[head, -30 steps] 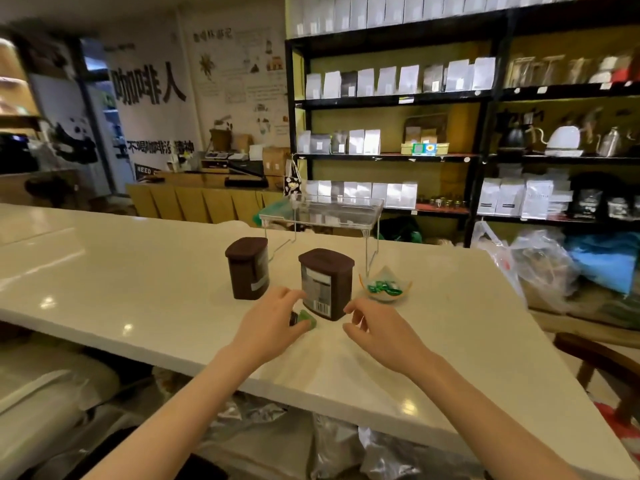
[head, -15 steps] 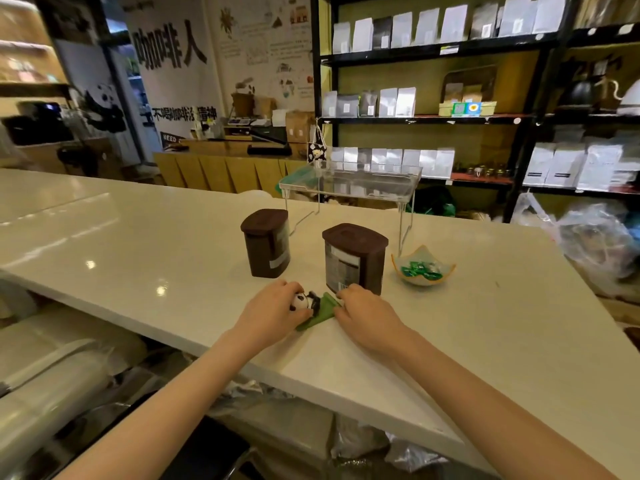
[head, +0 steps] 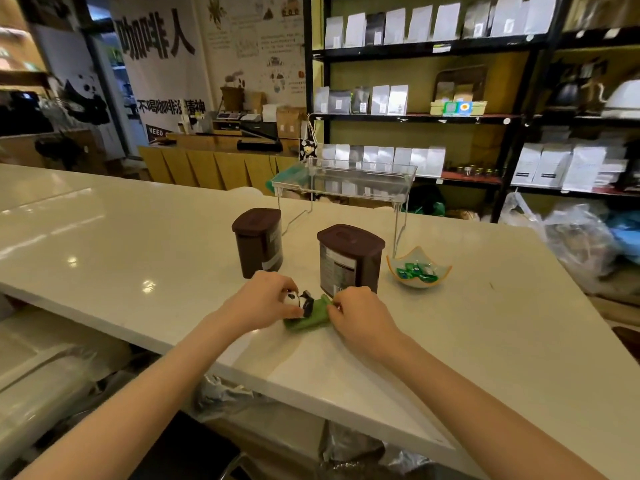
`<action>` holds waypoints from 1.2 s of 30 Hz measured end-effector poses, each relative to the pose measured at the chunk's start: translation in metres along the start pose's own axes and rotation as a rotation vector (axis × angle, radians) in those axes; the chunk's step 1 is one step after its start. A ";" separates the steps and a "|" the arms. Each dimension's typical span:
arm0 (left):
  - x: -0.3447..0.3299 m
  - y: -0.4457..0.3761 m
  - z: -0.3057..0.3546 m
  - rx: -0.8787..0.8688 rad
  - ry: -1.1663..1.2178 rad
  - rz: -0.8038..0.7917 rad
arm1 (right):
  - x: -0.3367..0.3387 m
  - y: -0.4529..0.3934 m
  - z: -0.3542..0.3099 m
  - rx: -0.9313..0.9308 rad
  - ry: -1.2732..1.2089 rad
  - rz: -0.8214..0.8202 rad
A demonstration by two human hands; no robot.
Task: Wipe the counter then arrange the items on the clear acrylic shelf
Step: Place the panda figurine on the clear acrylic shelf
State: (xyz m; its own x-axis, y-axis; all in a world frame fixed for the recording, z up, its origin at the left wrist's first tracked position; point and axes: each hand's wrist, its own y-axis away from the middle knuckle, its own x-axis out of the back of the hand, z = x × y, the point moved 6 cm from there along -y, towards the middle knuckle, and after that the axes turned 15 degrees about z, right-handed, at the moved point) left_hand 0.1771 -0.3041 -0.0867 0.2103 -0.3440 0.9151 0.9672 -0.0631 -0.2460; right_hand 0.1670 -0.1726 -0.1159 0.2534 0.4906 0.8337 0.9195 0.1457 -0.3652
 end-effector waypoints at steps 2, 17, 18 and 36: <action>0.015 -0.008 0.005 -0.038 -0.025 -0.027 | 0.015 0.001 -0.006 -0.010 -0.049 0.026; 0.131 -0.130 0.080 -0.400 0.027 0.032 | 0.147 -0.101 -0.001 -0.024 -0.217 0.391; 0.131 -0.144 0.086 -0.425 0.036 0.043 | 0.152 -0.112 0.005 -0.029 -0.199 0.415; 0.056 -0.353 0.129 -0.618 0.209 0.012 | 0.139 -0.264 0.108 -0.156 -0.041 0.350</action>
State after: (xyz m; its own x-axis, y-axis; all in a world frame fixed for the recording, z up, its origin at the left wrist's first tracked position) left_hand -0.1341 -0.1804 0.0926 0.1286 -0.5188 0.8452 0.6919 -0.5636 -0.4513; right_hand -0.0731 -0.0499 0.0518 0.5506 0.5217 0.6516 0.8151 -0.1676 -0.5546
